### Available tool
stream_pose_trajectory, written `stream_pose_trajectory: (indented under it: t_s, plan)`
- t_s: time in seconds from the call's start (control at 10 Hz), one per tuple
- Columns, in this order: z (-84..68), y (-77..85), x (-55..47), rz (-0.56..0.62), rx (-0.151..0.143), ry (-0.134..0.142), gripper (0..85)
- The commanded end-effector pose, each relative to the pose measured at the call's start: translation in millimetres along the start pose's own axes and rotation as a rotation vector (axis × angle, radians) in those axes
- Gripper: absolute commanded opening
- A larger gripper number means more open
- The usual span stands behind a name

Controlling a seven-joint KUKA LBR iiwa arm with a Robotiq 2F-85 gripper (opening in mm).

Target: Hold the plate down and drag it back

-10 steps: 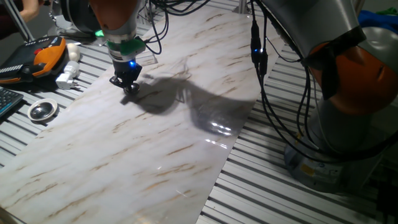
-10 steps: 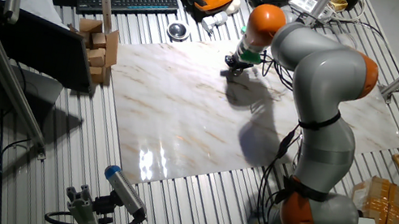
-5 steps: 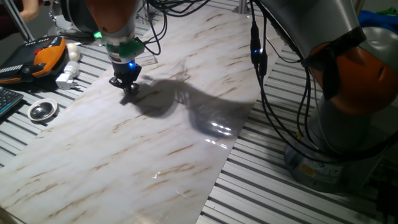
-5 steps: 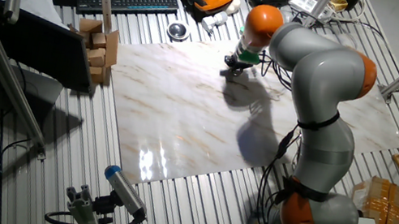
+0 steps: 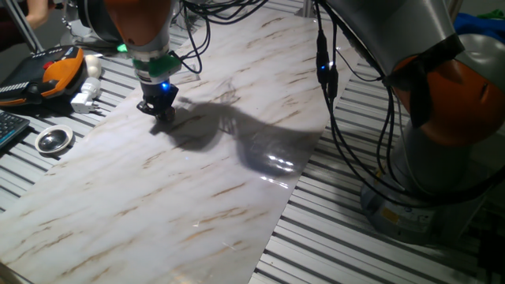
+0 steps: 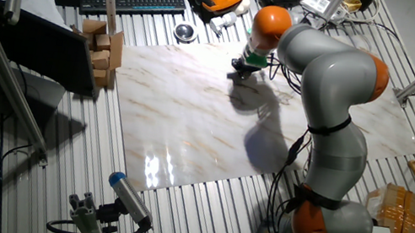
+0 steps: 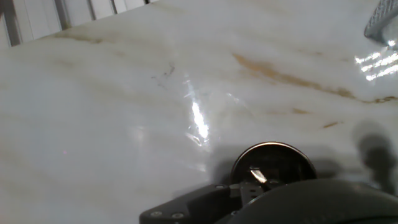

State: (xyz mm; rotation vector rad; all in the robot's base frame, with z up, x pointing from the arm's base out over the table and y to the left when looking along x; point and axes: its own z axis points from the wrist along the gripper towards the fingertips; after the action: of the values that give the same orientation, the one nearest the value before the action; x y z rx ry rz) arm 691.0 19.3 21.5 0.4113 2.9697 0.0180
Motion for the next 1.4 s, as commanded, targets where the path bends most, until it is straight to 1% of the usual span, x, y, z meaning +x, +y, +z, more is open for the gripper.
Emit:
stream_pose_trajectory:
  t_s: [0.0, 0.1, 0.3, 0.5, 0.8, 1.0, 1.3]
  plan:
    - [1.5, 3.0, 3.0, 0.001, 0.0, 0.002, 0.0]
    - [0.6, 4.8, 4.1, 0.003, -0.001, 0.003, 0.0]
    - [-4.0, 6.6, 5.5, 0.004, 0.006, 0.005, 0.0]
    - [-4.1, 7.7, 6.3, 0.004, 0.006, 0.007, 0.0]
    - [-1.4, 12.1, 8.8, 0.009, -0.002, 0.008, 0.0]
    - [-0.7, 15.9, 9.9, 0.016, -0.012, 0.014, 0.0]
    - [-4.9, 22.1, 10.9, 0.02, -0.011, 0.023, 0.0]
